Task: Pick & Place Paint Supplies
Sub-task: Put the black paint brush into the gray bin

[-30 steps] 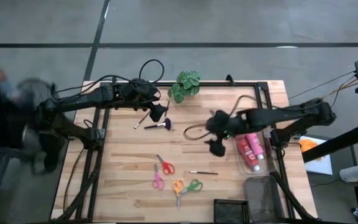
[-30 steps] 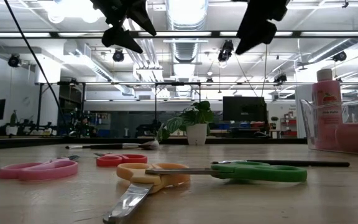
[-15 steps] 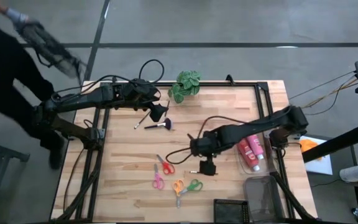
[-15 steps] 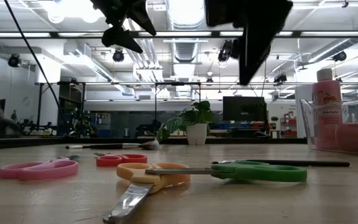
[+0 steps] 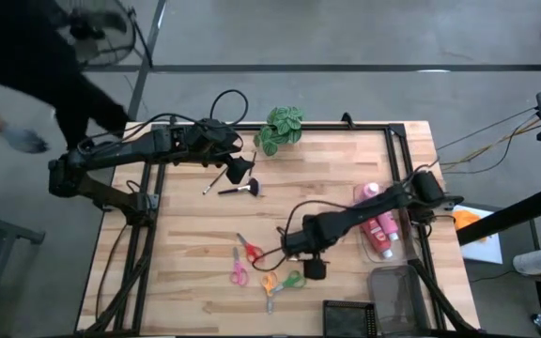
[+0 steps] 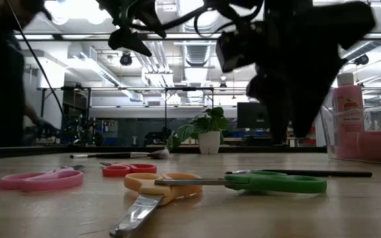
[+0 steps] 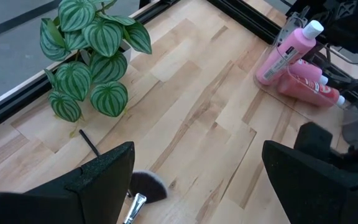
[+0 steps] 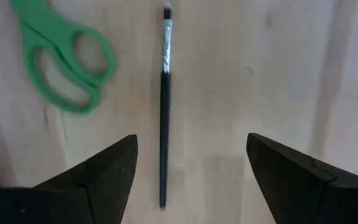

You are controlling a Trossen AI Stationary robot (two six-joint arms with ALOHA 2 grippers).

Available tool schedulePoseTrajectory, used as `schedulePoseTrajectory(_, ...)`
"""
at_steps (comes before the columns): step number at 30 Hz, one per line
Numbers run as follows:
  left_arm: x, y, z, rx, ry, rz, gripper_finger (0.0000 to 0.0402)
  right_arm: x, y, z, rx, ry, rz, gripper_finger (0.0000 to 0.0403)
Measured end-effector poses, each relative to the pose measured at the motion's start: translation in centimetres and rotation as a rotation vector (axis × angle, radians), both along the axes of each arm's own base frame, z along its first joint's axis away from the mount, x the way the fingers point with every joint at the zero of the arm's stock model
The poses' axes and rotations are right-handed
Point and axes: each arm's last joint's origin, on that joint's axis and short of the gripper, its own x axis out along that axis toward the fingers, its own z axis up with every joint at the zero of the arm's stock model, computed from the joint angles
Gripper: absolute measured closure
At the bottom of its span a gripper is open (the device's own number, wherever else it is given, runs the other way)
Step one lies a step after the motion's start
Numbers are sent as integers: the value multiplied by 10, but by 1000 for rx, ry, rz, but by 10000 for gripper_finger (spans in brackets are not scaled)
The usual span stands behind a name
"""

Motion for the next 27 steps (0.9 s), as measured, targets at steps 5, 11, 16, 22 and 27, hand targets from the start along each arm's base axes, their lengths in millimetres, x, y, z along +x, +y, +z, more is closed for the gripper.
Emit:
schedulePoseTrajectory(5, 0, 0, 0, 0, 0, 0, 45, 4, 11, -18, -4, 15, 25, 104)
schedulePoseTrajectory(11, 0, 0, 0, 0, 0, 0, 45, 4, 13, -29, -16, 29, 58, 104)
schedulePoseTrajectory(16, 0, 0, 0, 0, 0, 0, 45, 5, 13, -35, -45, 30, 63, 104)
schedulePoseTrajectory(22, 0, 0, 0, 0, 0, 0, 45, 5, 11, -35, -63, 24, 59, 111)
schedulePoseTrajectory(27, 0, 0, 0, 0, 0, 0, 45, 5, 11, -35, -66, 23, 57, 173)
